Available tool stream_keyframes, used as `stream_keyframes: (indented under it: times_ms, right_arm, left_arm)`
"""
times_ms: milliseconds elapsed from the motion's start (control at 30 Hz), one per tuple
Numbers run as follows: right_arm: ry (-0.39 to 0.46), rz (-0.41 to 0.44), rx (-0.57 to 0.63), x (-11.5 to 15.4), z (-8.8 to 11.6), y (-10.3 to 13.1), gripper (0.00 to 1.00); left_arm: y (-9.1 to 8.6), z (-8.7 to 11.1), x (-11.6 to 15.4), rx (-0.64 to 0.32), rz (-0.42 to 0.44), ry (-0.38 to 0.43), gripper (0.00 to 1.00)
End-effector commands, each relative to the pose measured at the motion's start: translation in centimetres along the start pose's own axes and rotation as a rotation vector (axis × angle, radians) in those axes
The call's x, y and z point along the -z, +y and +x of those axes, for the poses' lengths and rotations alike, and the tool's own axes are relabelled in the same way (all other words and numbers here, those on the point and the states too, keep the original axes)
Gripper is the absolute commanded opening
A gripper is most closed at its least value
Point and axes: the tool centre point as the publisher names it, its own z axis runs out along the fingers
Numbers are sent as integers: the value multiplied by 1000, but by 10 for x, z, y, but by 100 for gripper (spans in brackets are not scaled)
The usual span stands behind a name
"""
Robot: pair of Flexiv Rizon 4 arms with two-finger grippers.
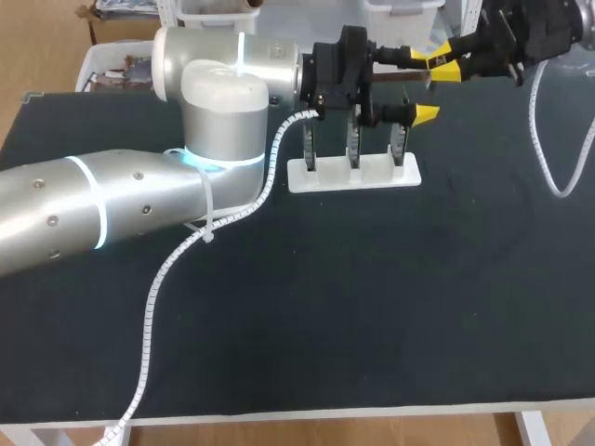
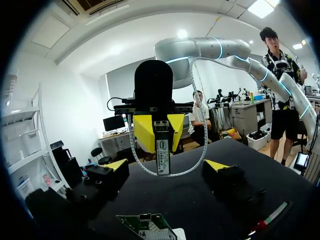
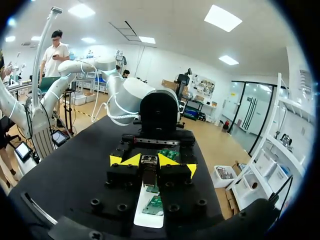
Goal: Pick up the optical module with the left hand, and insert it into the network port with the right hand.
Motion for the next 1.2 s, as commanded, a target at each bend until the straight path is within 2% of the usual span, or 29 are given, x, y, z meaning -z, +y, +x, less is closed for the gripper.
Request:
stream_keyframes:
  times_ms: [33,233,367,633,800,967,1200]
  right_arm:
    - [0,0,1,0,0,0,0]
    - [0,0,1,0,0,0,0]
    - [0,0,1,0,0,0,0]
    - [0,0,1,0,0,0,0]
    - [0,0,1,0,0,0,0]
    - [0,0,1,0,0,0,0]
    - [0,0,1,0,0,0,0]
  left_arm:
    - [1,1,-1,0,1,0,100]
    - [1,1,-1,0,1,0,100]
    - [8,-2,3,21,34,85,100]
    - [11,-6,11,42,52,160,100]
    - [6,0,17,58,45,181,100]
    - [-1,10,29,63,-8,179,100]
    - [-6,15,47,84,-21,258,100]
